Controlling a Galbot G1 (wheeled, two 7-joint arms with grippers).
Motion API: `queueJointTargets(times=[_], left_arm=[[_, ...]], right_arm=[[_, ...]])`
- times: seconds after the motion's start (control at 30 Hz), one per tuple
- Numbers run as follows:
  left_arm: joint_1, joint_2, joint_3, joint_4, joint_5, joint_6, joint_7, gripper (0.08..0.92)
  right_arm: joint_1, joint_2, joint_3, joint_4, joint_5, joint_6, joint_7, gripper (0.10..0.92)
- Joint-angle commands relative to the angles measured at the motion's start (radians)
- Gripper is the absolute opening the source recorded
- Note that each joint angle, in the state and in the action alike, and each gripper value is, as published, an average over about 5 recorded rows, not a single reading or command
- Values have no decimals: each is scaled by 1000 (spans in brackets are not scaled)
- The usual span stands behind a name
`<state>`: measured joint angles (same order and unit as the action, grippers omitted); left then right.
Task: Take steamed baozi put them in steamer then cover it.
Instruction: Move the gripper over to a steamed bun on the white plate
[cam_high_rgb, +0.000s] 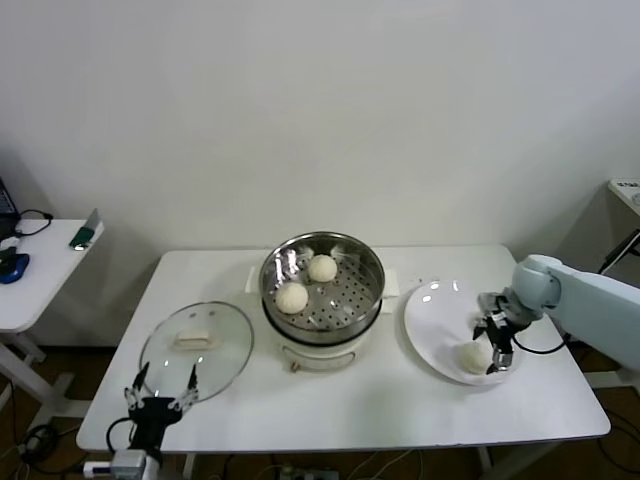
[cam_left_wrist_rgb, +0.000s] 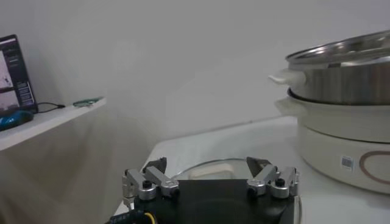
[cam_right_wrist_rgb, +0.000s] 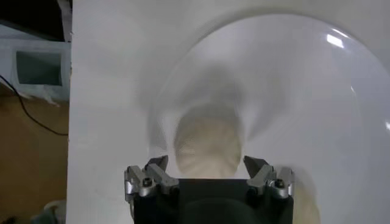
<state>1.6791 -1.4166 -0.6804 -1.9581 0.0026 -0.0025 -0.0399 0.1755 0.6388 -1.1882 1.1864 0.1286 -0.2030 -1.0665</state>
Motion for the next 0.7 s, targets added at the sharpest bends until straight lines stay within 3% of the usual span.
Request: queueJointTargets(times=[0.03, 0.23, 0.7], left_arm=[[1, -2, -5, 4, 0, 0, -8, 823], [0, 0, -11, 8, -5, 0, -10, 823], [-2, 0, -11, 6, -8, 0, -11, 823]], right_arm=[[-30, 70, 9, -63, -29, 8, -8, 823], [-15, 87, -17, -81, -30, 21, -17, 808], [32, 86, -49, -74, -22, 43, -34, 689]])
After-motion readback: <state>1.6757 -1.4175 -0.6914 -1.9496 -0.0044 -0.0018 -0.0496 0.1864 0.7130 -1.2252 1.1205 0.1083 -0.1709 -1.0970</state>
